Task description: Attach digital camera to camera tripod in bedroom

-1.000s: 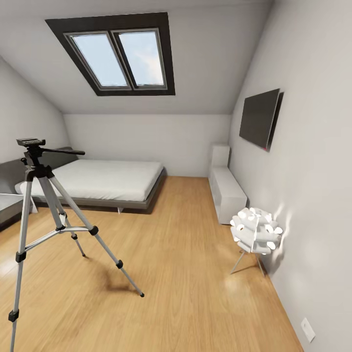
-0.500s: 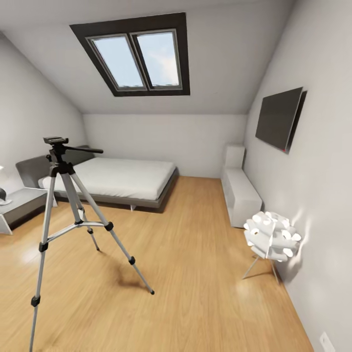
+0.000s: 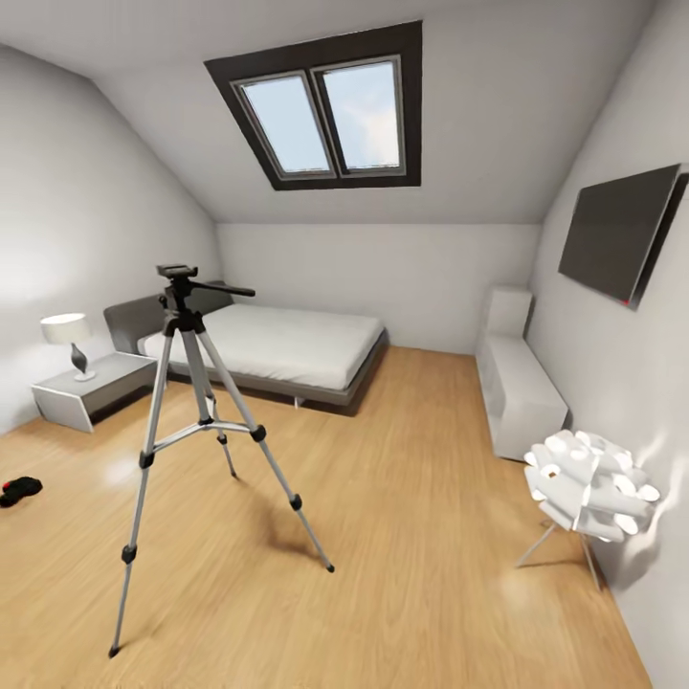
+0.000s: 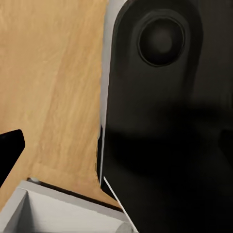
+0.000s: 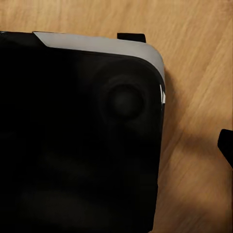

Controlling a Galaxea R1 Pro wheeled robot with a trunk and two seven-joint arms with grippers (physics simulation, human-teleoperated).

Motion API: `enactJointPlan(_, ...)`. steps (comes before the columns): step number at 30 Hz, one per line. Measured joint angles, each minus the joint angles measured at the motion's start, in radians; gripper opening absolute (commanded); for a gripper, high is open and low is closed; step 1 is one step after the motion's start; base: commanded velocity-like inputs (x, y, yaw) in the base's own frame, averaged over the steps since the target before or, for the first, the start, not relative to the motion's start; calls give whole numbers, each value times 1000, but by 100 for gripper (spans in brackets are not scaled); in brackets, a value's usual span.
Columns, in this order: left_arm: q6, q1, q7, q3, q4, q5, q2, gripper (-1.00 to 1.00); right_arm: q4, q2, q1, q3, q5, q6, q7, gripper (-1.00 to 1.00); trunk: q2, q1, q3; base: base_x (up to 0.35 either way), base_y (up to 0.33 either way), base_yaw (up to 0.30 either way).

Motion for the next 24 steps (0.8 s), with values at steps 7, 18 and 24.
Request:
enactJointPlan(7,32,-106,-12,38,-84,162,6,100,-73,-6,-57,0,9,12,1,100,0,0,0,0,0,295)
enactJointPlan(18,374,-288,-8,55,-425,426,4,100,-119,58,-307,0,96,261,-9,100,0,0,0,0,0,297)
enactJointPlan(24,554,-259,77,69,-745,489,-5,100,-203,131,-359,1,171,298,-10,100,0,0,0,0,0,297)
